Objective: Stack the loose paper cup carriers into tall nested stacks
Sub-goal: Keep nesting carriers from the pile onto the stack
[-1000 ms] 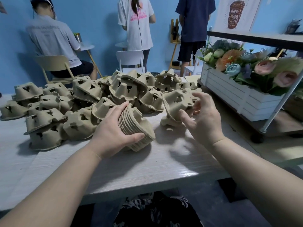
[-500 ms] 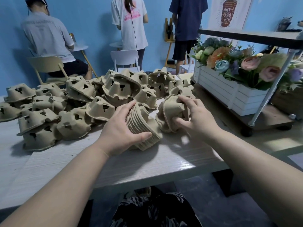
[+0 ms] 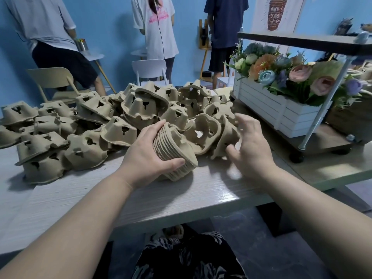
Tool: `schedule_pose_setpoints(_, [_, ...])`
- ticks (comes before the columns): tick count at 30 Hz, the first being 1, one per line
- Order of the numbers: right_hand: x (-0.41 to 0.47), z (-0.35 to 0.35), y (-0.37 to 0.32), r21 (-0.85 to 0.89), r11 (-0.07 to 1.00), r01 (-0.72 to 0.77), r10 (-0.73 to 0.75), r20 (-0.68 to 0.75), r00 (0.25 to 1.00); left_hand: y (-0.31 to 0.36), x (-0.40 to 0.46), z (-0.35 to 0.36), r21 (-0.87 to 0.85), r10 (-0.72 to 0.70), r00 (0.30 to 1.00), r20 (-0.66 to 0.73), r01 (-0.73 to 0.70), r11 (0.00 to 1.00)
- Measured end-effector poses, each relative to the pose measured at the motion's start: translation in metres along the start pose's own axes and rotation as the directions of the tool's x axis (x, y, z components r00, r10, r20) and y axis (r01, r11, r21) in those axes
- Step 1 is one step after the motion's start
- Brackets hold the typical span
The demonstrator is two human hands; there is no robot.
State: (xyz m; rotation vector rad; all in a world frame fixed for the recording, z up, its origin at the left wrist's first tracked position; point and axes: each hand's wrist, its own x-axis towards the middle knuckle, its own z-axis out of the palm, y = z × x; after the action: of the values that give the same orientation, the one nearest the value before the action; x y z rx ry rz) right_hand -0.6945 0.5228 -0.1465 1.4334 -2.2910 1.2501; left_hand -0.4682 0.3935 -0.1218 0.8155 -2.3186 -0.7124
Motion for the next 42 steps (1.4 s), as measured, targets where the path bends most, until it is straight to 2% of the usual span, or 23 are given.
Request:
schedule_pose_setpoints(3, [0.0,-0.001,-0.002,-0.098,0.985,0.143,-0.139,0.051,0.989,0.001,0.0,0.001,-0.001,0.007,1.0,0.002,-0.007,1.0])
schedule_pose_setpoints(6, [0.0,0.002,0.0,-0.116,0.964,0.241,-0.237,0.048,0.97,0.001,0.0,0.0,0.0,0.006,1.0,0.003,-0.006,1.0])
schedule_pose_setpoints(9, [0.001,0.0,0.0,-0.085,0.969,0.232,-0.232,0.011,0.973,0.001,0.0,0.0,0.001,0.006,1.0,0.005,-0.006,1.0])
schedule_pose_setpoints(14, [0.008,-0.015,-0.005,-0.046,0.978,0.202,-0.207,-0.187,0.96,0.002,0.0,0.0,-0.003,0.005,1.0,0.0,-0.005,1.0])
schedule_pose_setpoints(16, [0.013,-0.022,-0.006,-0.042,0.982,0.182,-0.187,-0.216,0.958,0.002,0.0,0.0,-0.006,0.005,1.0,0.0,-0.005,1.0])
schedule_pose_setpoints(20, [0.017,-0.023,-0.002,-0.17,0.961,0.216,-0.223,-0.023,0.974,0.001,-0.001,0.001,-0.013,0.004,1.0,-0.003,-0.004,1.0])
schedule_pose_setpoints(22, [0.016,-0.023,-0.001,-0.174,0.964,0.203,-0.208,-0.012,0.978,0.001,-0.001,0.001,-0.014,0.003,1.0,-0.004,-0.003,1.0])
schedule_pose_setpoints(28, [0.019,-0.025,-0.003,-0.105,0.987,0.122,-0.145,-0.249,0.958,0.001,-0.001,0.0,-0.032,-0.001,1.0,-0.004,0.001,1.0])
schedule_pose_setpoints(33, [0.018,-0.024,-0.016,0.088,0.99,0.107,-0.064,-0.399,0.915,0.001,0.0,0.001,-0.025,-0.007,1.0,-0.005,0.007,1.0])
schedule_pose_setpoints(39, [0.005,-0.003,-0.031,0.173,0.968,0.182,-0.139,-0.233,0.963,0.0,-0.001,0.0,-0.017,-0.006,1.0,-0.01,0.006,1.0])
schedule_pose_setpoints(42, [-0.005,0.011,-0.03,0.138,0.962,0.234,-0.214,-0.143,0.966,0.001,-0.001,0.0,-0.015,-0.005,1.0,-0.01,0.005,1.0])
